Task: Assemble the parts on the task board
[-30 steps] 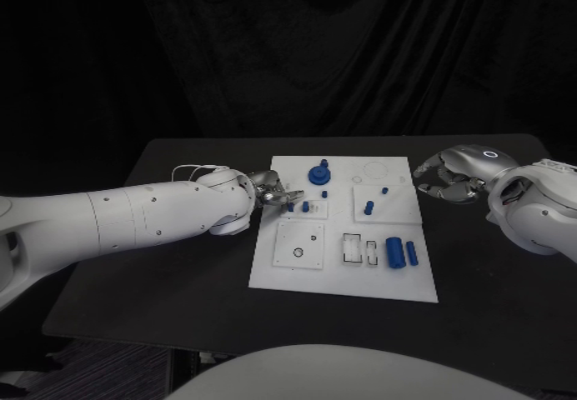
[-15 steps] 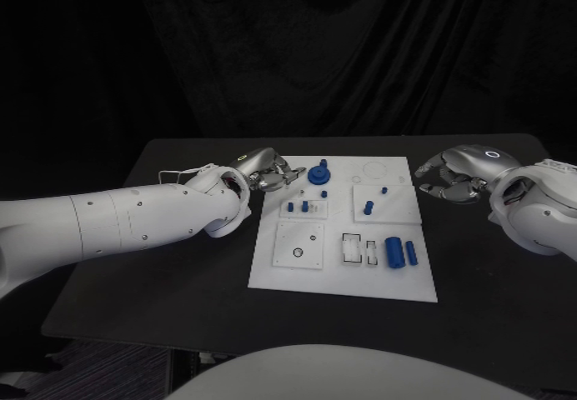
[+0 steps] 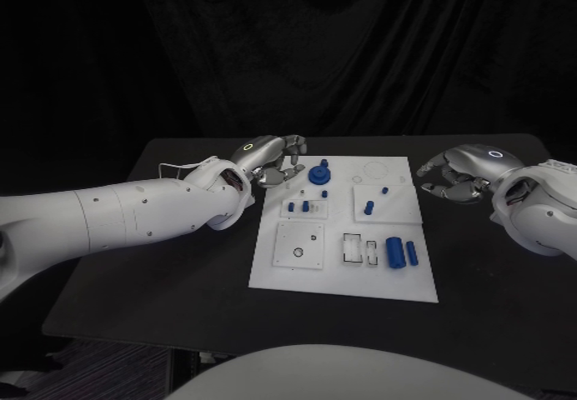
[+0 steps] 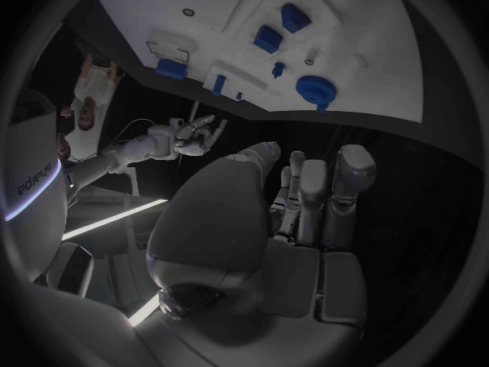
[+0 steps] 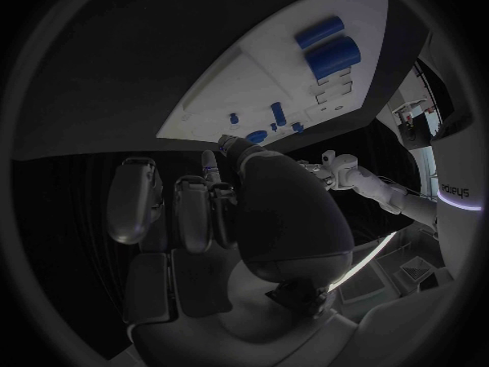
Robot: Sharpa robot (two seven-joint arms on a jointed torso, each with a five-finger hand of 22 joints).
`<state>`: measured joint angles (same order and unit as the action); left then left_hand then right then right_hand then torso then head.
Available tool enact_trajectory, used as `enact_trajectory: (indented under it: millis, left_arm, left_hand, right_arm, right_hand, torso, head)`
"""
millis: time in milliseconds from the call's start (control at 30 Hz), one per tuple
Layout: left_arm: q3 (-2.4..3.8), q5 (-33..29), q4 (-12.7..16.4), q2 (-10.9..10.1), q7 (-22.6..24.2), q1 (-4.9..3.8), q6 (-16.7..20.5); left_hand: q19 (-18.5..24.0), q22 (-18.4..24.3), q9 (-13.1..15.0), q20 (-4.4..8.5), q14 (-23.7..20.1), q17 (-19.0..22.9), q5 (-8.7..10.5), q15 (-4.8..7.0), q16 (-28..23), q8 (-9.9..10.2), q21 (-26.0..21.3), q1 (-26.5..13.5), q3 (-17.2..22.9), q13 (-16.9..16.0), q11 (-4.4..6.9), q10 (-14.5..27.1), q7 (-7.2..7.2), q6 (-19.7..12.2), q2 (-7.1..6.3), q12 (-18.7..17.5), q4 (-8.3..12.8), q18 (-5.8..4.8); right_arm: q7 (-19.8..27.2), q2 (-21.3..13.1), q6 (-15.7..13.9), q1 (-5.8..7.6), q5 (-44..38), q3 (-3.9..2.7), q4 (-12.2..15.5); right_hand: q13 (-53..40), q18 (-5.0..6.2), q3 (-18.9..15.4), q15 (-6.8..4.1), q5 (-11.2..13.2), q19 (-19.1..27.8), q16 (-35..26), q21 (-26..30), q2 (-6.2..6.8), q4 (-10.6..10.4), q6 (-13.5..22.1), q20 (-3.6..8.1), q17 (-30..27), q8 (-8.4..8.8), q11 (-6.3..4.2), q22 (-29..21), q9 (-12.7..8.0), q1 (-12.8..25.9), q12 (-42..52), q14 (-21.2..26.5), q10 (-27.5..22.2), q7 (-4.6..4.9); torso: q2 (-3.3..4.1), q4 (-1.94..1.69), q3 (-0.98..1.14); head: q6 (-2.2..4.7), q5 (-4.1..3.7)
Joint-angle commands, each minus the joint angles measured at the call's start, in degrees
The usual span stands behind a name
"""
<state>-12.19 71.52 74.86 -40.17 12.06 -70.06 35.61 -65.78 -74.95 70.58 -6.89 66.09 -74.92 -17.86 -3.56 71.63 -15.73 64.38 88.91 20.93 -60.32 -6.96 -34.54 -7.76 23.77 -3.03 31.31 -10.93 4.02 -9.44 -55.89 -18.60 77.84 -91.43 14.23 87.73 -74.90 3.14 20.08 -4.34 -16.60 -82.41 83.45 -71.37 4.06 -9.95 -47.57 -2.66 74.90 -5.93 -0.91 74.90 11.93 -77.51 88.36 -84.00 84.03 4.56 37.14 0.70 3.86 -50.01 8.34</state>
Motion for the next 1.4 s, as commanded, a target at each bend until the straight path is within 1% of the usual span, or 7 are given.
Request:
enact_trajectory:
  millis: [33,133,167,333,467,767,1400]
  left_arm:
    - [0.05,4.6,-1.8,1.3,7.8,-0.16,-9.2]
    - [0.06,10.0,-4.3,3.4,7.5,-0.17,-11.8]
    - [0.06,12.5,-5.4,4.5,7.1,-0.17,-12.9]
    - [0.07,16.3,-8.4,7.5,5.8,-0.23,-14.9]
    - [0.08,17.6,-10.9,10.2,4.9,-0.33,-15.7]
    - [0.09,18.4,-13.0,13.2,4.0,-0.43,-16.0]
    - [0.09,21.3,-14.0,14.3,-0.6,-0.56,-17.9]
  left_hand:
    - [-3.3,-7.7,-7.0,-0.1,3.4,0.5,2.73,0.58,0.8,2.6,4.1,2.3,3.3,7.0,0.51,2.1,0.36,1.8,-1.59,-6.8,1.4,0.82]
    - [-7.1,-8.3,-16.8,0.1,7.4,1.7,9.68,3.42,1.7,6.3,7.1,1.5,2.7,14.7,2.97,2.8,3.09,5.4,-3.61,-12.1,1.7,1.0]
    - [-8.6,-8.2,-24.7,0.71,8.7,3.7,9.16,4.46,1.0,10.1,7.1,-0.8,-1.3,19.0,4.15,1.7,5.37,8.1,-4.96,-13.3,1.0,0.83]
    - [-10.1,-8.4,-34.4,1.05,9.1,5.8,6.09,4.0,1.4,12.0,6.5,0.6,-5.7,24.6,3.52,0.7,8.81,11.5,-4.46,-12.6,2.7,0.68]
    - [-10.9,-8.8,-37.0,1.13,9.3,6.2,3.28,3.87,2.0,12.0,6.9,1.1,-6.2,26.3,3.29,0.0,8.33,12.2,-4.29,-12.0,3.6,0.54]
    - [-11.9,-9.4,-38.8,1.08,10.1,5.6,2.61,3.62,3.5,11.1,7.9,0.9,-6.4,26.7,2.87,-2.0,8.24,15.3,-4.34,-9.8,4.2,0.27]
    - [-13.1,-9.7,-40.4,0.93,10.5,6.3,0.93,3.3,4.1,10.2,9.0,-0.1,-5.9,27.0,2.25,-3.3,7.11,19.3,-4.31,-8.0,4.4,0.0]
  right_arm:
    - [0.4,0.0,-1.6,-0.1,-0.2,-0.04,0.0]
    - [0.6,0.1,-1.7,-0.1,-0.2,-0.04,0.0]
    - [0.7,0.2,-1.8,-0.1,-0.1,-0.04,-0.1]
    - [1.0,0.3,-2.3,-0.1,0.1,-0.04,-0.1]
    - [1.4,0.3,-3.4,-0.1,0.4,-0.04,-0.1]
    - [1.8,0.3,-4.4,-0.09,0.6,-0.04,0.3]
    - [1.6,0.6,-3.8,-0.09,0.6,-0.04,0.3]
  right_hand:
    - [-13.4,0.83,0.3,0.51,0.4,0.3,-0.1,0.1,-0.13,-0.1,-0.3,0.06,9.2,0.25,0.41,9.8,-0.1,0.5,0.0,-3.7,3.9,0.02]
    - [-13.4,0.82,0.3,0.5,0.4,0.2,-0.1,0.0,-0.11,-0.1,-0.4,0.06,9.3,0.22,0.41,9.8,-0.1,0.5,0.0,-3.7,3.9,0.02]
    - [-13.5,0.8,0.3,0.5,0.4,0.2,0.0,-0.1,-0.09,0.0,-0.5,0.06,9.3,0.18,0.4,9.8,0.0,0.5,0.0,-3.7,3.9,0.02]
    - [-13.5,0.79,0.3,0.49,0.4,0.2,0.0,-0.2,-0.08,0.0,-0.6,0.07,9.3,0.12,0.4,9.9,0.0,0.6,0.0,-3.7,3.9,0.02]
    - [-13.6,0.75,0.3,0.47,0.4,0.1,0.2,-0.3,-0.06,0.1,-1.3,0.09,9.5,-0.2,0.4,9.9,0.1,0.5,0.1,-3.8,4.1,0.06]
    - [-13.6,0.72,0.3,0.47,0.4,0.0,0.3,-0.4,-0.04,0.2,-1.6,0.1,9.5,-0.3,0.4,10.0,0.1,0.6,0.2,-3.8,4.1,0.06]
    - [-13.6,0.73,0.3,0.48,0.4,0.0,0.2,-0.4,0.0,0.2,-1.7,0.1,9.5,-0.35,0.41,9.9,0.1,0.6,0.1,-3.8,4.1,0.06]
  torso:
    - [0.01,0.04,0.01]
    - [0.01,0.04,-0.02]
    - [0.02,0.06,-0.02]
    - [-0.01,0.02,-0.03]
    - [0.01,0.14,-0.05]
    - [0.23,0.55,-0.04]
    - [1.1,1.26,-0.13]
  head:
    - [0.01,0.04]
    - [0.01,-0.13]
    - [0.01,-0.21]
    - [0.01,-0.57]
    - [0.01,-0.51]
    - [0.01,-0.55]
    - [0.01,-0.02]
